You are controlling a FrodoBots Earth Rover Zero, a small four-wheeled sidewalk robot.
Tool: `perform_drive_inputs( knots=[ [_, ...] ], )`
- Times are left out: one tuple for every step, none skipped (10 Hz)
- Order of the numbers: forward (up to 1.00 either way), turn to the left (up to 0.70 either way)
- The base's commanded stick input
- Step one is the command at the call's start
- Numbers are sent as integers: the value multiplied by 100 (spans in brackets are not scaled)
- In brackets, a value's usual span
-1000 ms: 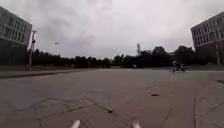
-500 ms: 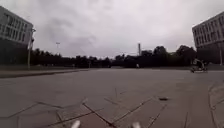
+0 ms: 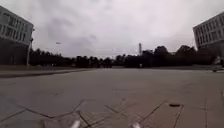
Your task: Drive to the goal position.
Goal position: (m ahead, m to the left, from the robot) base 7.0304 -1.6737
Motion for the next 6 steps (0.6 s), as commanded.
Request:
perform_drive_inputs(
  knots=[
    [70,0],
    [70,0],
    [70,0],
    [70,0],
    [70,0],
    [70,0]
  ],
)
